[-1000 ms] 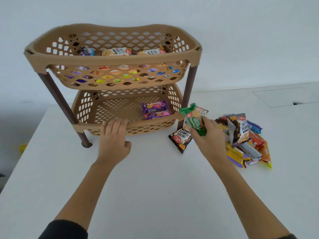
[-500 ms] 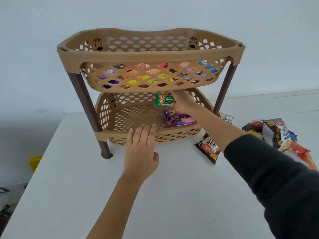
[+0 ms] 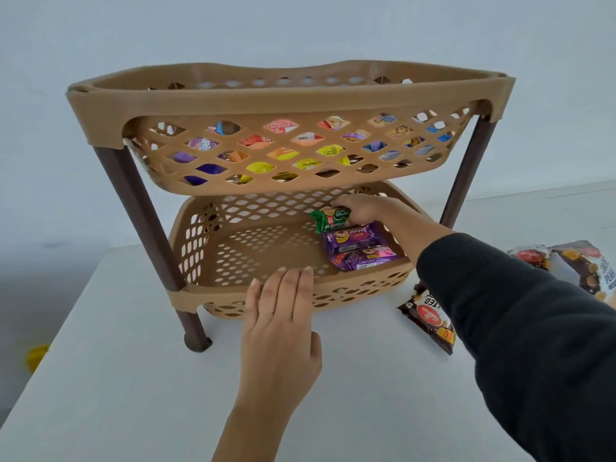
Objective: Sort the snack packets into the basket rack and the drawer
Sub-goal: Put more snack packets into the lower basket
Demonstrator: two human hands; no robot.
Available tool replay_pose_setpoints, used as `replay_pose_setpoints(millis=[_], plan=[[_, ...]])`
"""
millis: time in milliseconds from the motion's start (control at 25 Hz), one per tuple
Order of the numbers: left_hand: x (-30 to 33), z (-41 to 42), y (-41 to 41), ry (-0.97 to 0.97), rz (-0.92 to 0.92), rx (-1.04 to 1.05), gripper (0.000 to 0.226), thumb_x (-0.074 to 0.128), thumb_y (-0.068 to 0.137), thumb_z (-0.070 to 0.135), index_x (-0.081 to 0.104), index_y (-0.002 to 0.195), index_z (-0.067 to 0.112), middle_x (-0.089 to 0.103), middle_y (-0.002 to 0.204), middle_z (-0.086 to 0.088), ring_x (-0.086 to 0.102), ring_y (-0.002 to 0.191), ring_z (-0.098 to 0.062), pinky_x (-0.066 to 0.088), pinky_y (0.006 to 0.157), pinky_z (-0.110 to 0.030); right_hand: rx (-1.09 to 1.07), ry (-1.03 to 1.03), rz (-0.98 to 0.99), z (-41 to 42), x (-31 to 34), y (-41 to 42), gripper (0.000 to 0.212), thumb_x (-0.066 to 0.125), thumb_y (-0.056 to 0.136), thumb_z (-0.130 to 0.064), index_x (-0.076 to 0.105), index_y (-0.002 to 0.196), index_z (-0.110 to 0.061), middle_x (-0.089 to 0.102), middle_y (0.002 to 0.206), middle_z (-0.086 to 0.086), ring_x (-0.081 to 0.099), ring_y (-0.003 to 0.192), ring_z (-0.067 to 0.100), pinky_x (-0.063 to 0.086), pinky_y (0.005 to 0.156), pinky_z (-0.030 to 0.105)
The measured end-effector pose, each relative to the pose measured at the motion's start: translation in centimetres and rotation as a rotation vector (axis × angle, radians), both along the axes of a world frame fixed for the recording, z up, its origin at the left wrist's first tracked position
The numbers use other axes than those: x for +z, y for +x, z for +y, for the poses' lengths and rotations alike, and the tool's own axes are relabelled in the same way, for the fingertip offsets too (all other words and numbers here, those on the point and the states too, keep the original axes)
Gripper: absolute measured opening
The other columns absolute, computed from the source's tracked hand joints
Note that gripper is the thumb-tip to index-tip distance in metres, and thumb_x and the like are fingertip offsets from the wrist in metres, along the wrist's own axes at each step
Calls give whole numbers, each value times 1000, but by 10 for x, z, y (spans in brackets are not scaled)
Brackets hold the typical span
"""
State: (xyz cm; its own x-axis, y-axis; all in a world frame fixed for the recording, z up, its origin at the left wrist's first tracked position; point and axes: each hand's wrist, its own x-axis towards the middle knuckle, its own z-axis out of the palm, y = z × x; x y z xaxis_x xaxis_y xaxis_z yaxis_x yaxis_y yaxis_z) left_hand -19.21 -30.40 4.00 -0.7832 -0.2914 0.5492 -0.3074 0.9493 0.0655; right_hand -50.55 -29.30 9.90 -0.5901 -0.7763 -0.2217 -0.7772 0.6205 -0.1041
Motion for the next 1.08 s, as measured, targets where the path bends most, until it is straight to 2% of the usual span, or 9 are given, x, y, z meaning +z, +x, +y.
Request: replay_pose_setpoints(millis=[240,440,600,680,760,800,880,1000,1080], plan=[[-5,3,-5,20,41,28,73,64,62,12,49,134,9,56,129,-8,41,126,-26,24,111,-48,-11,-30,11,5,0,0,64,59,90,-11,30,147,-14,35,151,11,34,137,29,31,106,38],[-8,3,-7,-1,61,44,72,67,63,11,50,132,8,57,127,-11,41,124,-27,23,111,-48,-65,-361,-97,15,12,15,67,65,86,-7,34,145,-11,35,151,11,33,138,30,30,109,38],[-6,6,-7,7,84,69,67,66,63,8,52,129,8,58,124,-12,43,122,-28,25,111,-49,-14,-612,-108,37,29,61,51,59,90,-3,45,138,-12,48,142,5,42,133,20,28,100,21],[-3,8,-9,21,97,85,64,65,64,6,53,126,8,59,121,-12,45,119,-28,28,111,-50,11,-712,-67,56,31,86,42,57,90,-2,55,131,-12,60,130,4,54,120,13,32,99,12],[-1,10,-9,31,103,94,63,63,64,4,52,125,8,59,119,-13,46,118,-29,29,110,-50,79,-820,10,81,29,113,34,53,91,0,63,122,-9,68,117,5,62,103,9,37,85,0],[0,11,-9,31,98,96,63,63,64,4,52,126,8,58,120,-13,46,118,-30,29,110,-50,121,-884,63,95,25,126,31,52,90,1,66,117,-7,70,112,6,64,99,11,39,83,1],[4,14,-7,30,74,93,64,62,64,4,51,127,7,58,120,-14,46,118,-31,28,110,-51,151,-1001,167,128,12,153,27,51,88,3,69,106,-5,72,104,8,65,98,17,46,85,14],[9,16,-4,35,30,101,63,63,64,3,51,126,5,57,121,-16,46,118,-34,27,110,-52,31,-1128,279,185,-14,183,23,48,83,4,69,88,-4,70,93,7,63,91,17,50,75,23],[11,18,-5,44,7,108,62,63,66,3,50,126,4,56,122,-18,45,119,-35,25,111,-52,-126,-1108,309,231,-34,185,22,49,80,5,69,83,-4,69,91,7,63,89,20,51,72,28]])
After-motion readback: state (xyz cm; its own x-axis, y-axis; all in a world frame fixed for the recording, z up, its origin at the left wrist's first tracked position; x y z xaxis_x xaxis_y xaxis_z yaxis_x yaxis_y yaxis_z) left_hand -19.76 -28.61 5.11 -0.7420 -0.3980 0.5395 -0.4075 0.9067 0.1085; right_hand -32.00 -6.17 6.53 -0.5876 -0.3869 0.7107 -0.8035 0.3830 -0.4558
